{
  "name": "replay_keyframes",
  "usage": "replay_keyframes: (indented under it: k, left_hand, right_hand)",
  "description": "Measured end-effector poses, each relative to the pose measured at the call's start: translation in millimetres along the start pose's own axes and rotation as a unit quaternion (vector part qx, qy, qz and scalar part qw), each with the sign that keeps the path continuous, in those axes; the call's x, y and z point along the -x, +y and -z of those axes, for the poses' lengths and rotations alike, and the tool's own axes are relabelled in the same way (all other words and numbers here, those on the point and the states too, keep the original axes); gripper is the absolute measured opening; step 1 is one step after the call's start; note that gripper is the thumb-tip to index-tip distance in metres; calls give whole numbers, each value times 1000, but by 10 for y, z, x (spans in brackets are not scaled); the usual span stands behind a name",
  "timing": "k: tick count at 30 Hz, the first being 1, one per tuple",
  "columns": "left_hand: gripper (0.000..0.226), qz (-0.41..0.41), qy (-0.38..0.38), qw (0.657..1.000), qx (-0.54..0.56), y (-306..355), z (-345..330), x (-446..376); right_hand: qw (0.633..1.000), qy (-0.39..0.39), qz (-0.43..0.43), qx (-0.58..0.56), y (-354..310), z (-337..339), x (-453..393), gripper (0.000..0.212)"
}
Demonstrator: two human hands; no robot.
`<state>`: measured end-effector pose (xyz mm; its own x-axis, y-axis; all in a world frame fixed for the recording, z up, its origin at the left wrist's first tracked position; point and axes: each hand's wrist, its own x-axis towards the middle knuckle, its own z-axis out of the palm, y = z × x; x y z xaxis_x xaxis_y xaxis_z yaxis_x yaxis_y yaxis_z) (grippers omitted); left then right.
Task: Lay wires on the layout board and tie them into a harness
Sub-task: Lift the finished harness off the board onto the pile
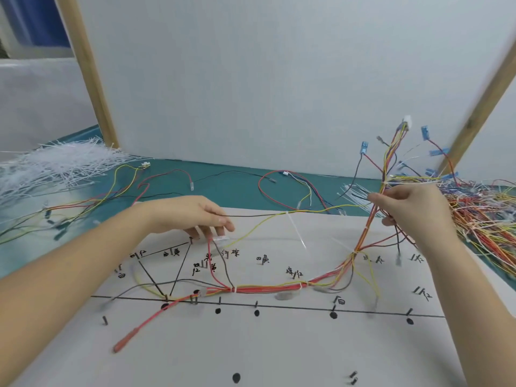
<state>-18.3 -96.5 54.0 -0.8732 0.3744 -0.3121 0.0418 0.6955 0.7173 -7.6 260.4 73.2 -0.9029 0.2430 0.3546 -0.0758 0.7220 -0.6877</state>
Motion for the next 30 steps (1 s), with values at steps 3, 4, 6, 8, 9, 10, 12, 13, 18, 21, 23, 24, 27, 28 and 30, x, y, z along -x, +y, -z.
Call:
replay_keyframes:
  k: [3,4,6,8,9,10,12,13,18,21,23,24,27,28,30]
  left_hand:
    - [21,-24,-33,999,-23,-7,-35,73]
    - [21,-38,-33,998,-44,13,-66,99]
    - [23,-63,-32,994,-83,67,-144,162]
    - [27,-78,-48,991,-94,95,-235,258]
    - [28,-83,-60,989,-107,101,-298,305]
    - [28,-91,-65,982,-153,96,-367,350]
    - [23,-115,-44,943,-310,61,-520,408]
    - [18,-127,-20,923,-362,40,-593,430]
    - [19,-123,16,918,-377,-5,-746,458]
    - [18,-138,20,920,-367,27,-724,437]
    - [23,-145,32,928,-341,57,-690,452]
    - [26,-141,35,936,-321,65,-679,472]
    - [24,-122,43,943,-307,62,-740,530]
    - [25,-110,49,937,-327,62,-784,542]
    - [31,-94,60,917,-382,66,-872,523]
  right_hand:
    - [1000,2,-2,-8,12,-13,-8,20]
    - [1000,3,-3,-12,23,-14,-7,20]
    - [1000,6,-6,-17,49,-17,-11,20]
    - [1000,5,-8,-10,62,-26,-18,20]
    - [1000,6,-8,-6,71,-29,-25,20]
    - [1000,6,-9,-5,77,-36,-31,20]
    - [1000,6,-13,-5,92,-47,-36,19]
    - [1000,6,-14,-5,100,-51,-34,19]
    - [1000,0,-15,-26,109,-61,-31,20]
    - [999,3,-19,-43,107,-71,-18,22]
    - [998,6,-19,-51,117,-72,-10,21]
    - [998,8,-20,-57,123,-70,-9,20]
    - [997,11,-26,-69,138,-80,-15,19]
    - [997,11,-27,-72,137,-89,-17,18]
    - [997,9,-30,-76,130,-106,-21,18]
